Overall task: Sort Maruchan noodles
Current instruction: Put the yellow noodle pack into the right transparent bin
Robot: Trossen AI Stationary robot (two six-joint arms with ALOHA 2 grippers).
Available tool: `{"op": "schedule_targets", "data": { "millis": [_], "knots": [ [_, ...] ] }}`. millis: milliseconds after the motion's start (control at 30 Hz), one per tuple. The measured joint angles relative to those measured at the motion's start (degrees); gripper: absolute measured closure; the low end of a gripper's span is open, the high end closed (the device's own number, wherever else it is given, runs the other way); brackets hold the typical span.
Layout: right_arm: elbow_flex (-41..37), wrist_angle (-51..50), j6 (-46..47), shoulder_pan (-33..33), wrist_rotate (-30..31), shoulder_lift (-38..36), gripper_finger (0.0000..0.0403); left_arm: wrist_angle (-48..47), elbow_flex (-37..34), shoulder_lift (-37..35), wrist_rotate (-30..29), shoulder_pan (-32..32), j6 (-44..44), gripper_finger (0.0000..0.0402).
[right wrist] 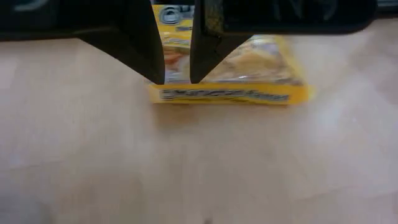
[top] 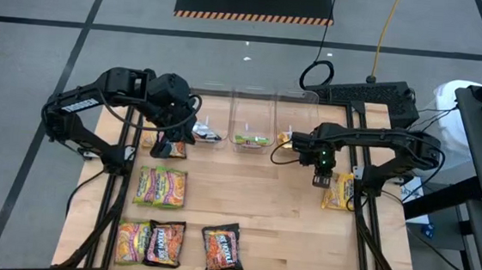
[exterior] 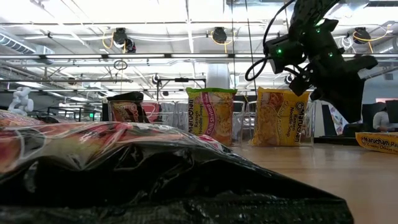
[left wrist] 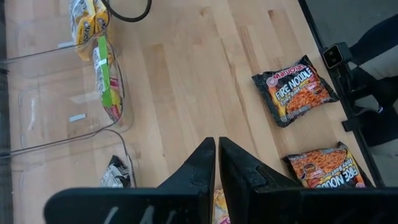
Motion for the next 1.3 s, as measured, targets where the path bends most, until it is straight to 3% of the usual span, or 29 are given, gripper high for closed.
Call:
{"op": "schedule_targets", "data": {
  "millis": [167, 400, 867, 1033, 1300],
  "knots": [
    [0.0, 0.0, 1.9, -1.0, 2.8, 0.1, 0.033, -0.1, 0.0, 0.0, 0.0, 0.0, 0.0, 0.0376],
    [-0.7, -0.2, 2.3, -2.5, -0.2, 0.1, 0.033, -0.2, 0.0, 0.0, 0.0, 0.0, -0.3, 0.0376],
    [-8.1, 5.3, -0.7, -2.7, 1.3, -0.1, 0.033, -0.4, 0.0, 0.0, 0.0, 0.0, -0.9, 0.0376],
    [-8.1, 5.4, -1.9, -2.6, 5.7, -2.2, 0.033, -0.4, 0.0, 0.0, 0.0, 0.0, -0.9, 0.0376],
    [-8.1, 5.3, -1.8, -2.6, 6.0, -8.0, 0.033, -0.4, 0.0, 0.0, 0.0, 0.0, -0.9, 0.0376]
  ]
}}
